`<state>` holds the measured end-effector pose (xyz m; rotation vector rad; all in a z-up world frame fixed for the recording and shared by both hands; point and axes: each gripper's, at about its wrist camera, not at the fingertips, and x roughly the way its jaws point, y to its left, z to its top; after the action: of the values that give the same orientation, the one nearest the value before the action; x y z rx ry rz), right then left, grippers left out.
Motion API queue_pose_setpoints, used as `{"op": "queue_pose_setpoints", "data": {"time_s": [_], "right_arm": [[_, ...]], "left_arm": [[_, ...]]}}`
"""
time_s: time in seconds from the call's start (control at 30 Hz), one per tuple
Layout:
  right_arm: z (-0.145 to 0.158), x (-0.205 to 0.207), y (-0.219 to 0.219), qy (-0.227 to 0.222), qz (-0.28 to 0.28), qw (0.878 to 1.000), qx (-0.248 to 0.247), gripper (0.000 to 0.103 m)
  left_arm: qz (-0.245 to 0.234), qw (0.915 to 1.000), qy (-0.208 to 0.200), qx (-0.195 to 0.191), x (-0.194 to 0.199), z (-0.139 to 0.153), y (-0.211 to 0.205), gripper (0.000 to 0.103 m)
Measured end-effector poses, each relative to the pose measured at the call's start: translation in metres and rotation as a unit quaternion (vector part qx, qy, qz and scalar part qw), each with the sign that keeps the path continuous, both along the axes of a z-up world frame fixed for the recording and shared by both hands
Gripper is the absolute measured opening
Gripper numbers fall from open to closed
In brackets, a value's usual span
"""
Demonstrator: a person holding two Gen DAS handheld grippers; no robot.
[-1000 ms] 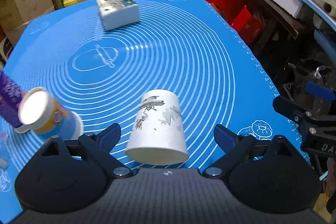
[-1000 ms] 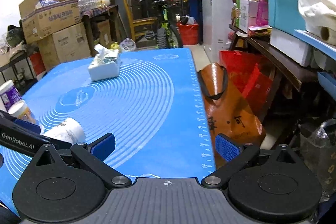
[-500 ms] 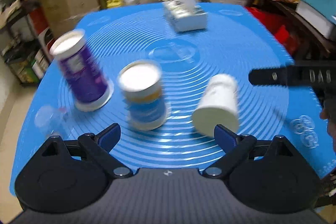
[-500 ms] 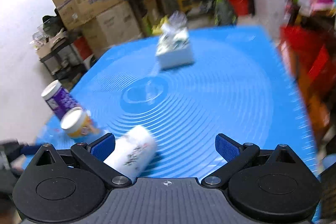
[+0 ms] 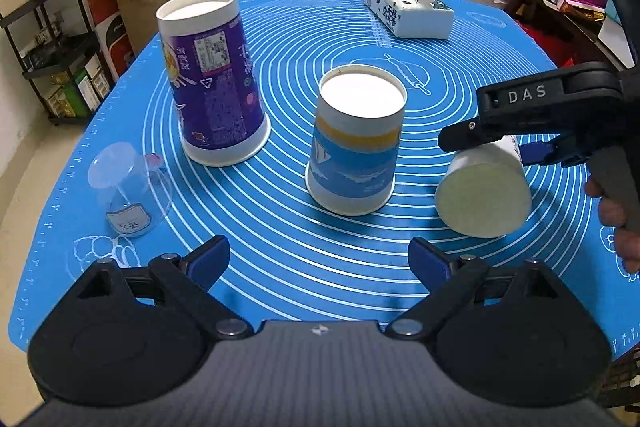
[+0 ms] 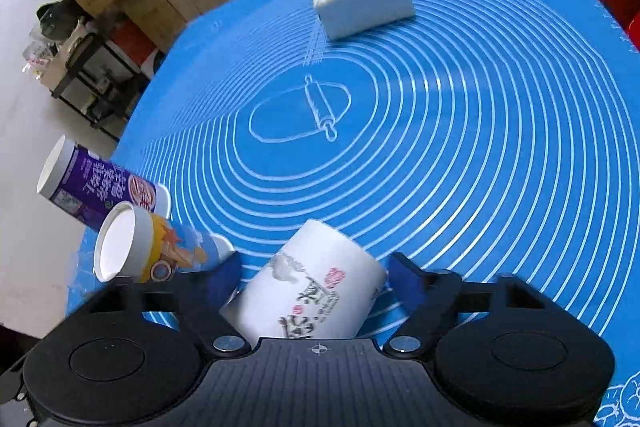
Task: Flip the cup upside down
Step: 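Lift the white cup with the right gripper and rotate it rim-down, then lower the inverted white cup onto the mat and open the right gripper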
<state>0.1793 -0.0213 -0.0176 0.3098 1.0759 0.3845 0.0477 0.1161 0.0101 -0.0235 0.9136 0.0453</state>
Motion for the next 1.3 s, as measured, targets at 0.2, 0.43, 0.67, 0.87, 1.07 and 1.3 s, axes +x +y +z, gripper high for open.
{"op": "queue_pose_setpoints", "data": {"time_s": [0.2, 0.43, 0.67, 0.87, 1.07, 1.3], "right_arm": [[0.009, -0.009, -0.005, -0.022, 0.006, 1.000, -0.013, 0.068], [0.034, -0.034, -0.011, -0.215, -0.015, 0.967, -0.132, 0.066], [0.012, -0.058, -0.004, -0.359, 0.002, 0.893, -0.272, 0.066], [0.008, -0.080, 0.000, -0.370, 0.026, 0.882, -0.289, 0.067], [0.011, -0.084, -0.010, -0.339, 0.021, 0.907, -0.249, 0.070], [0.019, -0.098, -0.030, -0.317, -0.004, 0.925, -0.208, 0.080]], "left_arm": [[-0.008, 0.9999, -0.002, -0.011, 0.003, -0.004, -0.006, 0.095], [-0.005, 0.9997, -0.016, -0.019, 0.006, -0.002, -0.013, 0.095], [-0.002, 0.9995, -0.021, -0.022, 0.008, -0.006, -0.022, 0.095], [-0.002, 0.9995, -0.016, -0.028, 0.008, -0.012, -0.025, 0.095], [-0.005, 0.9993, -0.016, -0.034, 0.004, -0.013, -0.028, 0.095], [-0.004, 0.9988, -0.027, -0.040, -0.001, -0.006, -0.031, 0.095]]}}
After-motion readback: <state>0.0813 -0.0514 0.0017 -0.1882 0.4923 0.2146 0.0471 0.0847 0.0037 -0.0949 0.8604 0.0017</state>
